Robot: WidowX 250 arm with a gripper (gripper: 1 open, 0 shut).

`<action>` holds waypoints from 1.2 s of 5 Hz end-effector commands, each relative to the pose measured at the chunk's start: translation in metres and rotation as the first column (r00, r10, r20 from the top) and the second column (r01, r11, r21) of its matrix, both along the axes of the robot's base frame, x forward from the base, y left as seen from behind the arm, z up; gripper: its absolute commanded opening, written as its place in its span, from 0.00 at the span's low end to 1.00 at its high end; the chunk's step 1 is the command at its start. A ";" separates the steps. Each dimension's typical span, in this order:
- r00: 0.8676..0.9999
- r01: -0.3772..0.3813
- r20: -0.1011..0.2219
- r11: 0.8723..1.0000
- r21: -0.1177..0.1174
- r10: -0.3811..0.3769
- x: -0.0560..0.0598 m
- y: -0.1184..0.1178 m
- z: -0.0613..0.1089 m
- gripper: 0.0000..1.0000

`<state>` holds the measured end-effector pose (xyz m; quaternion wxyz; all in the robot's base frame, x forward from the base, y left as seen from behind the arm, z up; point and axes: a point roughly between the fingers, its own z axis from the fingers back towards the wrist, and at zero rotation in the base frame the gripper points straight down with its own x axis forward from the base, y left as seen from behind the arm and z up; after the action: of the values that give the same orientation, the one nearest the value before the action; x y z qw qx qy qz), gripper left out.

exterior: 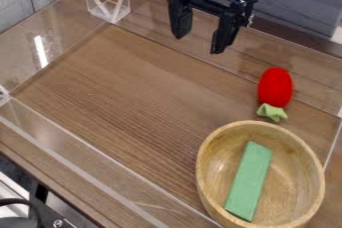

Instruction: Remove the green block from the brown bowl and put it on the table

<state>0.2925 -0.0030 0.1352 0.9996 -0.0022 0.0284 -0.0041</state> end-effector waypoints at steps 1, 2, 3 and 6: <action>0.999 -0.041 -0.027 0.999 -0.007 0.041 -0.008 -0.007 -0.011 1.00; 0.993 -0.112 -0.036 0.993 -0.025 0.111 -0.028 -0.032 -0.017 1.00; 0.989 -0.144 -0.023 0.988 -0.051 0.143 -0.045 -0.061 -0.018 1.00; 0.964 -0.260 0.026 0.959 -0.116 0.265 -0.064 -0.100 -0.023 1.00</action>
<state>0.2252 -0.1010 0.1017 0.9901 -0.0500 0.0276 0.1278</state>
